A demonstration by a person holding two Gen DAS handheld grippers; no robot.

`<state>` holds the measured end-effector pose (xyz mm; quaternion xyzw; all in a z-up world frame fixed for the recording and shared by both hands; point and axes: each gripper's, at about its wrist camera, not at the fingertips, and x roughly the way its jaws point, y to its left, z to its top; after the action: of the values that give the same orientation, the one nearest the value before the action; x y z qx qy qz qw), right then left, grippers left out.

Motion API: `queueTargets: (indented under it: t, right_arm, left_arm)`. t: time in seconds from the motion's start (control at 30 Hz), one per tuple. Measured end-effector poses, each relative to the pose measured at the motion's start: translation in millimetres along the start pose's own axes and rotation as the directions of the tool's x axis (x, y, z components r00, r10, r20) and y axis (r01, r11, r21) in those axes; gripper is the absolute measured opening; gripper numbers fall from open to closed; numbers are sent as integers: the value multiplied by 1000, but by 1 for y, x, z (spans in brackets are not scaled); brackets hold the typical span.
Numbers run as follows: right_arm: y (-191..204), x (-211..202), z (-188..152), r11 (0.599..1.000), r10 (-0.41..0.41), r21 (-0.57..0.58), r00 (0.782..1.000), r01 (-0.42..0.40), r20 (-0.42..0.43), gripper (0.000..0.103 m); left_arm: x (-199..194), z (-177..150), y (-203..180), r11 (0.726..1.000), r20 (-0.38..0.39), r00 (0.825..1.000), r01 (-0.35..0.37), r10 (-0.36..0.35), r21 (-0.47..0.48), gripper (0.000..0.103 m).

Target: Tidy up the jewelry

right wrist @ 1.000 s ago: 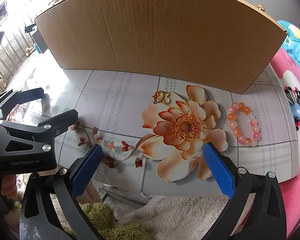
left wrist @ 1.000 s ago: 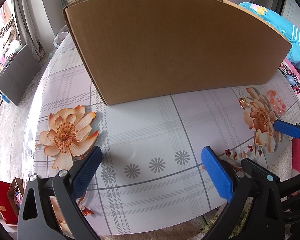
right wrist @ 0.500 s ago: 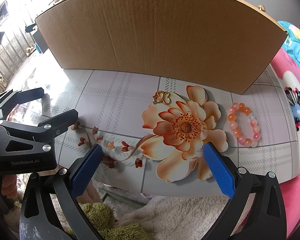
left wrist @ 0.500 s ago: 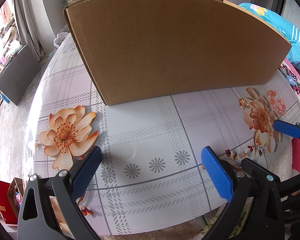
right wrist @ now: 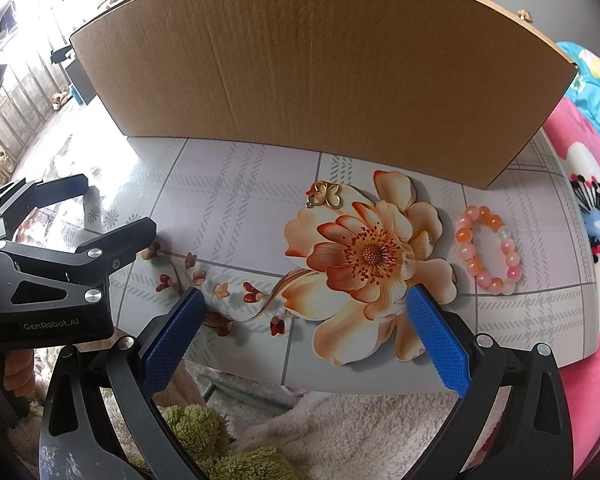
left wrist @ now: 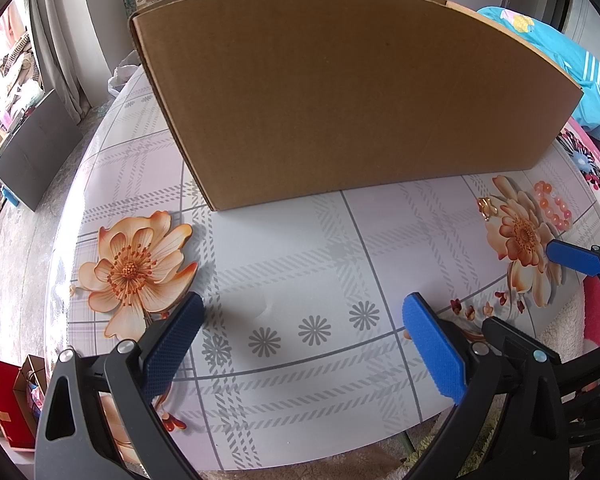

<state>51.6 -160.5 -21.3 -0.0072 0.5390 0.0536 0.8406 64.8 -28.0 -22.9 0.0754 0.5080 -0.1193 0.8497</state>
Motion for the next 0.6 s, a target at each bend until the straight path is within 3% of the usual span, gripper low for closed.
queueTargets:
  t: [0.6]
  right_arm:
    - [3, 2, 3, 1000, 0, -2, 1000, 0, -3, 97]
  left_arm:
    - [0, -1, 0, 1000, 2, 1000, -1, 1, 1, 97]
